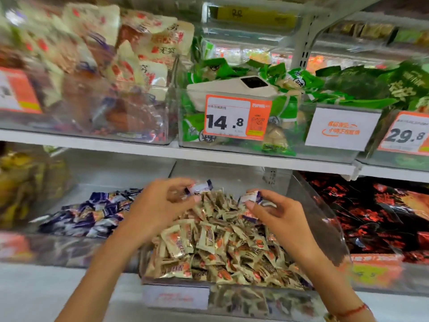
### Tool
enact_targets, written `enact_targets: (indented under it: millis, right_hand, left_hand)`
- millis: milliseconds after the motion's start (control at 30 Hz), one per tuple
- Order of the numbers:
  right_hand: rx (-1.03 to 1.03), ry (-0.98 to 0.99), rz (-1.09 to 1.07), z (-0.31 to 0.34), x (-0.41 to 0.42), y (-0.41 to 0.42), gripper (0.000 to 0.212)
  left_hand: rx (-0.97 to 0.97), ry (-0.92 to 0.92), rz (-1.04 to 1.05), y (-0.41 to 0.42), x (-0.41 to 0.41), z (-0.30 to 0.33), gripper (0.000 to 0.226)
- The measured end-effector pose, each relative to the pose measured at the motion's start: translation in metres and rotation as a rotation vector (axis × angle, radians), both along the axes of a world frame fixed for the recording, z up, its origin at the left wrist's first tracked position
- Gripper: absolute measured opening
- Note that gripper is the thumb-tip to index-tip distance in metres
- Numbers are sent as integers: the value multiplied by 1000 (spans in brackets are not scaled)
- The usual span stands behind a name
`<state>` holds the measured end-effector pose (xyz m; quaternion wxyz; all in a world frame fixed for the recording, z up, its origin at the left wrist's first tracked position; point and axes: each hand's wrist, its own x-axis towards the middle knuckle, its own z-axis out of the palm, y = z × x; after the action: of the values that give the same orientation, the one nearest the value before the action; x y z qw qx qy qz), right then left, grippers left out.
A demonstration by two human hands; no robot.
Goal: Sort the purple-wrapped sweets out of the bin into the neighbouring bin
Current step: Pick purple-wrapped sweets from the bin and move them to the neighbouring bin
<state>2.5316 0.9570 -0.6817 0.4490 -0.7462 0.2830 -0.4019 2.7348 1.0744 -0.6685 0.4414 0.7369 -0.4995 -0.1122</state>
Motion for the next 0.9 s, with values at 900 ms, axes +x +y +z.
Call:
enact_targets:
  millis: [900]
  right_hand:
    - [-614,716,-371,17,-84,-2,25]
  left_hand:
    - [-300,-220,-16,5,-37,-17,22]
